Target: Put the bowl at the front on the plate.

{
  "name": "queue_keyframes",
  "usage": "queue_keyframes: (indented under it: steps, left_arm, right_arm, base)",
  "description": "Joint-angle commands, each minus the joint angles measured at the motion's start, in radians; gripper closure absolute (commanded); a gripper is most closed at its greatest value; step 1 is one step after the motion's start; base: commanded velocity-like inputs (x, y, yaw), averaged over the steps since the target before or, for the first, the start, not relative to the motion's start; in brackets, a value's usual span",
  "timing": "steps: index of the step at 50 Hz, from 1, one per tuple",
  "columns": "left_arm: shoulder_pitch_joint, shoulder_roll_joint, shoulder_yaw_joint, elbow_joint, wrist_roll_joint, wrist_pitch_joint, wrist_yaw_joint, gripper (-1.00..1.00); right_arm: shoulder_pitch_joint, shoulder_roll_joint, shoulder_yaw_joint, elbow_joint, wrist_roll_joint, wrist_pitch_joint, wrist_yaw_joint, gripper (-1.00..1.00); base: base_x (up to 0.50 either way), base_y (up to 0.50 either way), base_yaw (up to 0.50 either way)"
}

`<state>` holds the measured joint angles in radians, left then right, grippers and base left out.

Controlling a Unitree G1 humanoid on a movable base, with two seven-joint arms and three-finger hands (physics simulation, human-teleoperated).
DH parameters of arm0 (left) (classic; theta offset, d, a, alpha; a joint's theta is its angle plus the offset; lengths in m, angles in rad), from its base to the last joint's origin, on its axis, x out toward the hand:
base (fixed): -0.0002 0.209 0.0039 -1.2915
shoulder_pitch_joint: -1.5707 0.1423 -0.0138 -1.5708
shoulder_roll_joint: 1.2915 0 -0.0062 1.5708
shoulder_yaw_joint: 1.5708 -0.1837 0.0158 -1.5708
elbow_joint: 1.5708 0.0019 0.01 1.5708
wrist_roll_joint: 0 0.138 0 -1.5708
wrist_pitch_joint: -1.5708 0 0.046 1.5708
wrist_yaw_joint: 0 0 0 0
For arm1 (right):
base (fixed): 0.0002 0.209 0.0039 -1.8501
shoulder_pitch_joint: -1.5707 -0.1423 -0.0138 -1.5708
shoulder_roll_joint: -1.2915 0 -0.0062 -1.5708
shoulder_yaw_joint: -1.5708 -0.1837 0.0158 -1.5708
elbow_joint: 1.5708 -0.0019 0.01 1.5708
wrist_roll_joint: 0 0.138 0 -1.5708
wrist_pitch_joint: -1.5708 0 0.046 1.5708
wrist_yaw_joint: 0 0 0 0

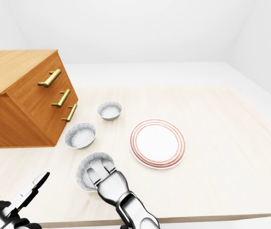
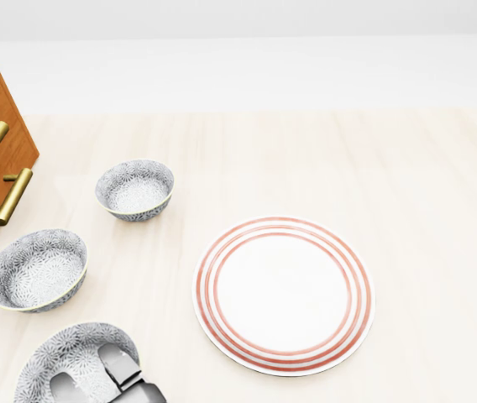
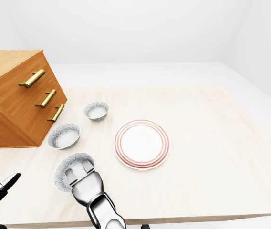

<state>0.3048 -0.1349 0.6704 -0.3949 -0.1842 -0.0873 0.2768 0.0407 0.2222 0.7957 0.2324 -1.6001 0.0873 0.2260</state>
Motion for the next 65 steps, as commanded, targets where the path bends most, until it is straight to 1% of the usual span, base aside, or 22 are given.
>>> queue_keyframes:
  steps: [1, 10, 17, 20, 24, 27, 28, 29, 30, 37, 46, 52, 61, 65]
  left_arm:
    - [0.001, -0.003, 0.002, -0.008, 0.000, 0.000, -0.004, -1.00]
    - [-0.006, 0.003, -0.005, 0.023, 0.004, 0.000, 0.001, -1.00]
    - [-0.002, 0.002, -0.005, 0.011, 0.001, 0.000, 0.001, -1.00]
    - [0.005, 0.000, -0.002, -0.010, -0.003, 0.000, -0.002, -1.00]
    - [-0.002, 0.001, -0.003, 0.004, 0.001, 0.000, -0.001, -1.00]
    - [0.002, -0.001, -0.001, -0.008, -0.001, 0.000, -0.003, -1.00]
    - [0.001, -0.001, 0.000, -0.007, -0.001, 0.000, -0.003, -1.00]
    - [0.000, -0.001, 0.000, -0.003, -0.001, 0.000, -0.003, -1.00]
    - [-0.001, -0.001, -0.001, -0.003, 0.000, 0.000, -0.003, -1.00]
    - [0.000, 0.000, -0.001, -0.006, -0.002, 0.000, -0.003, -1.00]
    - [-0.001, -0.002, 0.003, -0.008, -0.003, 0.000, -0.007, -1.00]
    - [-0.004, 0.004, -0.004, 0.003, -0.002, 0.000, 0.000, -1.00]
    - [0.003, -0.004, 0.002, -0.012, -0.004, 0.000, -0.010, -1.00]
    - [0.000, -0.004, 0.002, -0.002, -0.001, 0.000, -0.011, -1.00]
  right_arm:
    - [-0.012, 0.009, -0.019, 0.039, -0.028, 0.000, 0.019, -1.00]
    - [-0.036, 0.020, -0.035, 0.047, -0.050, 0.000, 0.048, -1.00]
    - [-0.058, 0.031, -0.052, 0.074, -0.060, 0.000, 0.056, -1.00]
    - [-0.082, 0.037, -0.071, 0.081, -0.065, 0.000, 0.071, -1.00]
    - [-0.107, 0.049, -0.093, 0.095, -0.074, 0.000, 0.084, -1.00]
    - [-0.125, 0.062, -0.110, 0.117, -0.072, 0.000, 0.076, -1.00]
    - [-0.127, 0.065, -0.113, 0.119, -0.077, -0.001, 0.073, -0.43]
    - [-0.130, 0.069, -0.118, 0.125, -0.075, -0.006, 0.067, 0.22]
    - [-0.135, 0.070, -0.117, 0.131, -0.086, -0.010, 0.062, 1.00]
    - [-0.140, 0.082, -0.122, 0.103, -0.095, -0.023, 0.077, 1.00]
    - [-0.157, 0.092, -0.127, 0.114, -0.110, -0.044, 0.064, 1.00]
    - [-0.159, 0.093, -0.120, 0.067, -0.136, -0.047, 0.090, 1.00]
    - [-0.180, 0.104, -0.124, -0.002, -0.171, -0.053, 0.127, 1.00]
    - [-0.188, 0.109, -0.134, -0.029, -0.178, -0.047, 0.121, 1.00]
  base:
    - [0.00, 0.00, 0.00]
    - [0.00, 0.00, 0.00]
    - [0.00, 0.00, 0.00]
    - [0.00, 0.00, 0.00]
    - [0.00, 0.00, 0.00]
    - [0.00, 0.00, 0.00]
    - [0.00, 0.00, 0.00]
    - [0.00, 0.00, 0.00]
    - [0.00, 0.00, 0.00]
    - [0.00, 0.00, 0.00]
    - [0.00, 0.00, 0.00]
    - [0.00, 0.00, 0.00]
    - [0.00, 0.00, 0.00]
    - [0.00, 0.00, 0.00]
